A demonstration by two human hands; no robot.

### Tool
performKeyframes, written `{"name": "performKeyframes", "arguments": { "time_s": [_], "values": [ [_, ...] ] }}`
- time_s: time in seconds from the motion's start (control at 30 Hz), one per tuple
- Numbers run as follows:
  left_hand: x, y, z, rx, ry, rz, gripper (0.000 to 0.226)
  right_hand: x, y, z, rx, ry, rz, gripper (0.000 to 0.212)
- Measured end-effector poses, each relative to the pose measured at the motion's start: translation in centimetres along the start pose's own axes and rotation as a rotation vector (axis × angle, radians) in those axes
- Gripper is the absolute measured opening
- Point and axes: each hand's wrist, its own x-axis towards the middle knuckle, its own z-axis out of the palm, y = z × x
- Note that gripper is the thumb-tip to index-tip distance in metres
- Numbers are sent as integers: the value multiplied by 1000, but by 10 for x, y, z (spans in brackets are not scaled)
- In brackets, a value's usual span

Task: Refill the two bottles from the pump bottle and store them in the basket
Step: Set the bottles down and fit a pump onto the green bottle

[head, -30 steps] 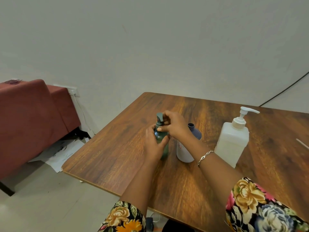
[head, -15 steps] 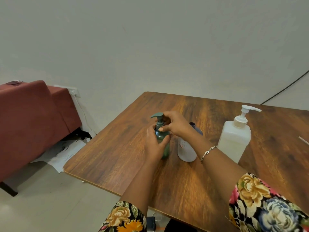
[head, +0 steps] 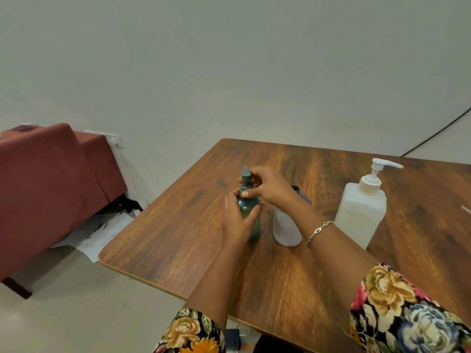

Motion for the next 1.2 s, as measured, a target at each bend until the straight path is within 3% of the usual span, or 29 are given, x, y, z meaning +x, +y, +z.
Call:
{"name": "performKeyframes", "arguments": {
  "time_s": [0.2,0.3,0.4,0.57,0.67,0.83,1.0,1.2],
  "values": [
    [-1,3,-1,-12,-4,-6,49,-3,-1,6,-106,60,34,48],
    [-1,2,-2,-19,-9,-3,46,-8,-4,2,134,0,84,52],
    [-1,1,-2,-22,-3,-2,47,-10,-4,7,281,67,100,49],
    [-1,2,-2,-19,-11,-1,47,-10,0,24,145,215,119,35],
    [0,0,-3,-19,-14,-9,43,-10,2,33,17,324,99,38],
    [-1,0,-2,-42,-9,11,48,-20,1,34,320,278,145,44],
    [-1,1,-2,-33,-13,-9,48,-23,5,45,194,389,75,27],
    [-1,0,-2,-50,-19,-1,48,-21,9,45,227,452,109,33]
  ]
}}
